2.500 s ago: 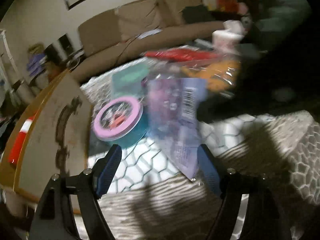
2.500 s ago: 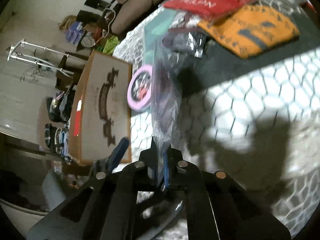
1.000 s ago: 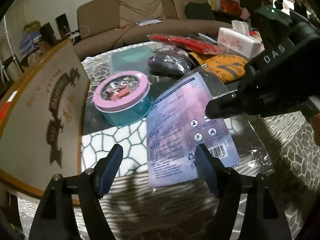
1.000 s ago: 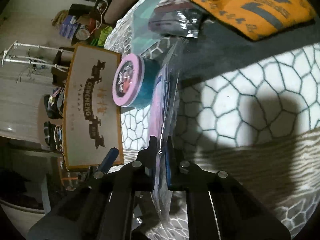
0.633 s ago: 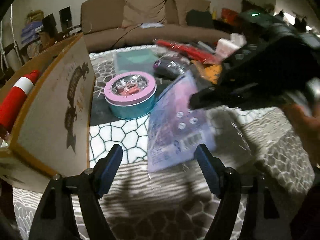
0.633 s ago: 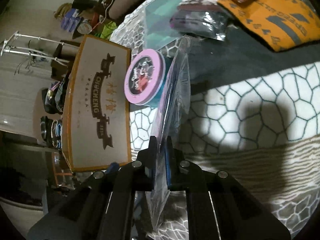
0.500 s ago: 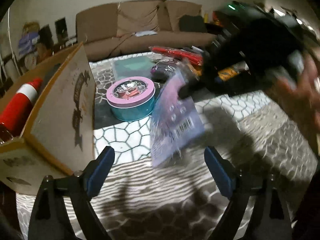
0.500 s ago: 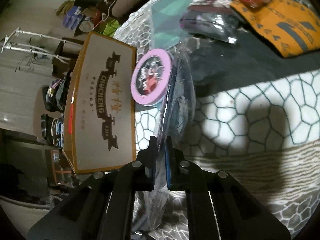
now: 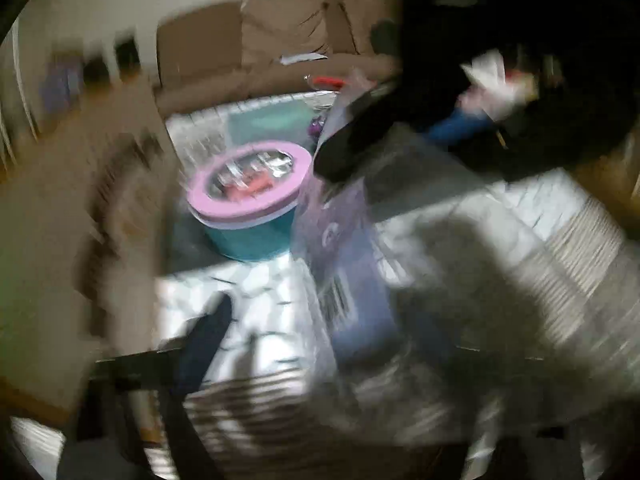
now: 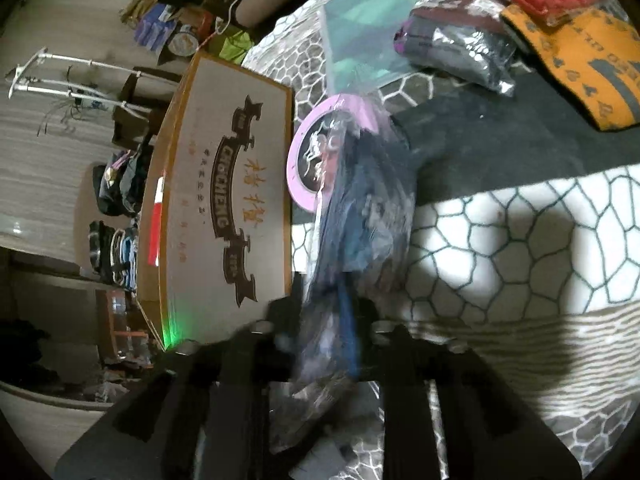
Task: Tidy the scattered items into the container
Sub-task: 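Raise the plastic bag with the right tool toward the cardboard box, then carry the plastic bag with the right tool over the cardboard box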
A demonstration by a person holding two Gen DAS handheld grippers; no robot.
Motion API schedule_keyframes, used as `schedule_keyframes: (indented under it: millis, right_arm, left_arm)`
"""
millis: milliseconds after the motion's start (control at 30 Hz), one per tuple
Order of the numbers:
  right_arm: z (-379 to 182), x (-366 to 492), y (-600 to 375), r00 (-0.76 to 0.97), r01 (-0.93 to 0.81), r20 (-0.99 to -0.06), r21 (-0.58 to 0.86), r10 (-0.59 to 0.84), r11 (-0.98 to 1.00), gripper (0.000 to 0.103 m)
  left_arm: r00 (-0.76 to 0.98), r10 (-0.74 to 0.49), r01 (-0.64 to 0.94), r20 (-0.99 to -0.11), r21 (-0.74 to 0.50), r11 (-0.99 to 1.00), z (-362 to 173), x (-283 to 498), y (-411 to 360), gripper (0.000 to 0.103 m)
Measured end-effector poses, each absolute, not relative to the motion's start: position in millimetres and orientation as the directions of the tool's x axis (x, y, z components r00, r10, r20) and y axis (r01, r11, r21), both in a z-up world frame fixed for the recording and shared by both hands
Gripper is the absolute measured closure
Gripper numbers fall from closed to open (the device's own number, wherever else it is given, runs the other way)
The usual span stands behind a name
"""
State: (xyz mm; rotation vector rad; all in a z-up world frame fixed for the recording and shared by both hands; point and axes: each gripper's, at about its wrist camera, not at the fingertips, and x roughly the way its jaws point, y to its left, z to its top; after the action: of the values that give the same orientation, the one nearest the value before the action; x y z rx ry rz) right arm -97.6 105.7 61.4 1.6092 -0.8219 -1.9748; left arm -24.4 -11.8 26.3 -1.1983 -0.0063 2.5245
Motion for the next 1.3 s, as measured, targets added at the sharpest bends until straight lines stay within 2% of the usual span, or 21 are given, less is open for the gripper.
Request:
schedule_keyframes:
  millis: [33,100,167,333,433,533,667,767,833,900,1000,1067,1100,1167,1267,1300]
  right_arm:
    - [63.5,-98.8,110.8,-0.233,-0.018,-0.703,0.694,-0.672,-0.72,0.071]
    - [70.6,-105.2,131.4,-0.313,-0.01,-0.708,0.669,-0.633,-0.743,0.069]
    - [69.1,-117.3,154.0,-0.372,-0.038,-0.715,0.649,-0.592,-0.76,0.057]
    - [54.0,-153.0,166.6,-0.388,-0.022,-0.686,0.674,-0.615,-0.738,0.055]
    - [54.3,-172.6,151.9,-0.339,0.106,-0.628,0.714,-0.7,-0.692,0.033]
    - [69.1,-185.0,136.2,-0.33,0.289,-0.634,0.637,-0.699,-0.715,0.03]
    - [74.6,-200.6,118.6,-0.224,0.467,-0.634,0.597,-0.74,-0.652,0.026]
    - [76.7,-198.4,112.0,-0.176,0.519,-0.635,0.589,-0.752,-0.619,0.024]
    - [74.0,-192.0,112.8,-0.137,0.538,-0.598,0.624,-0.789,-0.567,0.021]
    - [66.7,-186.8,108.5,-0.096,0.545,-0.566,0.658,-0.819,-0.519,0.019]
    - [52.3,-185.1,97.7,-0.073,0.545,-0.595,0.649,-0.8,-0.532,0.019]
    - [44.1,-184.4,103.2,-0.096,0.497,-0.583,0.674,-0.806,-0.547,0.013]
    - [38.1,-183.1,112.4,-0.116,0.446,-0.546,0.718,-0.83,-0.535,0.01]
    - [24.5,-177.6,126.8,-0.131,0.358,-0.468,0.799,-0.874,-0.482,0.007]
    - [2.8,-167.0,137.1,-0.14,0.229,-0.472,0.84,-0.87,-0.492,0.005]
    - [-1.7,-158.2,143.4,-0.154,0.177,-0.437,0.87,-0.886,-0.46,0.005]
  left_arm:
    - [-0.571,0.325,-0.299,-0.754,-0.178,-0.938,25.7,-27.5,-15.2,0.073]
    - [-0.568,0.313,-0.304,-0.761,-0.159,-0.939,29.3,-29.0,-15.9,0.073]
    - [-0.557,0.325,-0.298,-0.764,-0.182,-0.937,30.7,-29.2,-19.4,0.073]
    - [-0.524,0.375,-0.264,-0.765,-0.273,-0.925,32.2,-34.5,-37.1,0.073]
    - [-0.504,0.399,-0.264,-0.766,-0.303,-0.916,30.6,-36.4,-39.5,0.073]
    - [-0.49,0.429,-0.268,-0.759,-0.337,-0.903,30.5,-36.3,-44.4,0.073]
    - [-0.484,0.431,-0.286,-0.762,-0.328,-0.9,28.7,-34.9,-41.2,0.073]
    - [-0.482,0.437,-0.285,-0.759,-0.336,-0.898,27.8,-35.0,-42.2,0.073]
    - [-0.478,0.444,-0.282,-0.758,-0.346,-0.895,26.6,-36.4,-43.7,0.073]
    - [-0.478,0.446,-0.282,-0.757,-0.349,-0.894,26.3,-36.8,-43.7,0.073]
    - [-0.485,0.439,-0.275,-0.756,-0.345,-0.898,26.4,-34.4,-44.3,0.073]
    - [-0.488,0.437,-0.267,-0.755,-0.348,-0.899,27.2,-32.9,-44.3,0.073]
    - [-0.486,0.442,-0.261,-0.754,-0.358,-0.897,26.8,-34.1,-44.7,0.073]
    - [-0.464,0.483,-0.243,-0.742,-0.418,-0.875,25.1,-35.1,-47.4,0.073]
    - [-0.414,0.575,-0.179,-0.705,-0.556,-0.811,20.4,-35.6,-54.2,0.073]
    - [-0.398,0.602,-0.163,-0.692,-0.592,-0.789,18.7,-34.6,-54.2,0.073]
